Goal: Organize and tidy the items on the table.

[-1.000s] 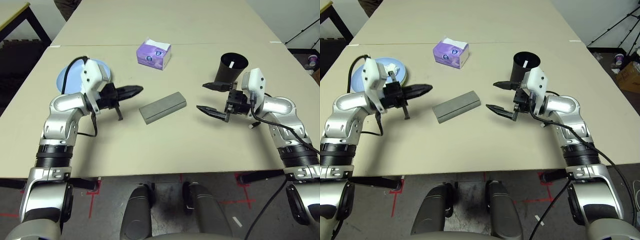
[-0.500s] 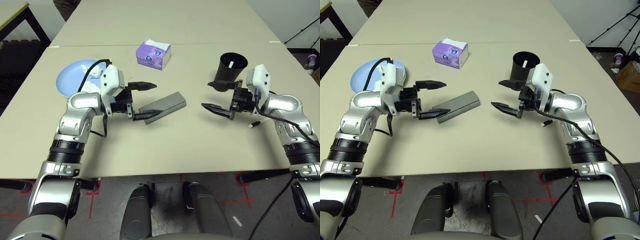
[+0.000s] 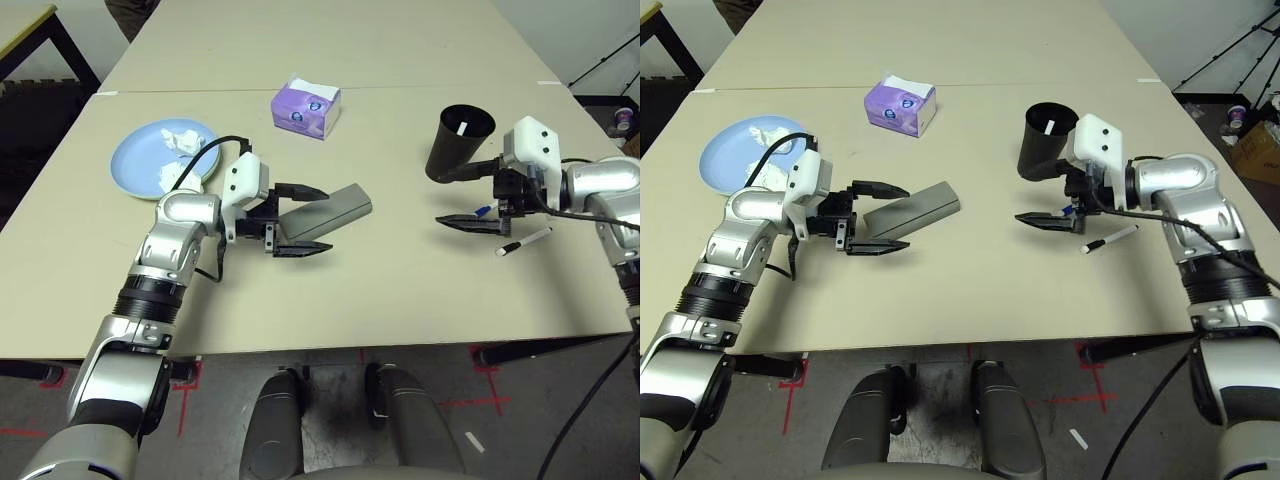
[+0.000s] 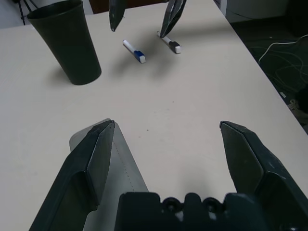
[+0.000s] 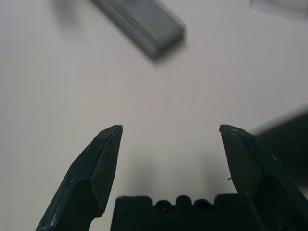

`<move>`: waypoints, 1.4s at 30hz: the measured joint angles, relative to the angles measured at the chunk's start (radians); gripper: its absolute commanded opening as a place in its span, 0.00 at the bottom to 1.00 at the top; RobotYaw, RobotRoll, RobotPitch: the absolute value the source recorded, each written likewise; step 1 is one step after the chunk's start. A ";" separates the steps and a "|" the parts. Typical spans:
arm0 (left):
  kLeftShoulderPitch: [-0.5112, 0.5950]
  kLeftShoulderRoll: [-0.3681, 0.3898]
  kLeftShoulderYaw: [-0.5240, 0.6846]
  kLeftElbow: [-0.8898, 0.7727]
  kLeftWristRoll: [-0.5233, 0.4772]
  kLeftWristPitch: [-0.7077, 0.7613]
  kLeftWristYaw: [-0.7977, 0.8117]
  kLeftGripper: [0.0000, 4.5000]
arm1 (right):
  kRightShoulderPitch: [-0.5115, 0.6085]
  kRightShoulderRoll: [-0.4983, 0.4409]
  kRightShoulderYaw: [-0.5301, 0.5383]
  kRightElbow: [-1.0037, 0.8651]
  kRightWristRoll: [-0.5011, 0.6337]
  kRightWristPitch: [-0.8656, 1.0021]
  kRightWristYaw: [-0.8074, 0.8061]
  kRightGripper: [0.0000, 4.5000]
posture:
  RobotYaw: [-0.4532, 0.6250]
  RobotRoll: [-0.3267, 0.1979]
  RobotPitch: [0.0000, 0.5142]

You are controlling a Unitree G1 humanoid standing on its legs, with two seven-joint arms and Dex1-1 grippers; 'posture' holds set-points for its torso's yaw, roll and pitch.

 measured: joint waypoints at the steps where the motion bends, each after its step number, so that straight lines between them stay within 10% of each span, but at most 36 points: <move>1: 0.003 -0.001 0.001 -0.001 0.000 -0.001 0.006 0.99 | -0.016 -0.013 0.029 0.000 -0.044 0.014 -0.004 1.00 | 0.38 0.62 0.31; 17: 0.021 -0.003 0.001 -0.009 0.001 -0.002 0.032 0.99 | -0.191 -0.112 0.325 0.119 -0.425 -0.325 0.241 1.00 | 0.39 0.62 0.34; 42: 0.017 0.016 0.001 -0.011 0.001 0.008 0.031 0.99 | -0.113 -0.102 0.328 0.121 -0.525 -0.590 0.175 1.00 | 0.40 0.62 0.37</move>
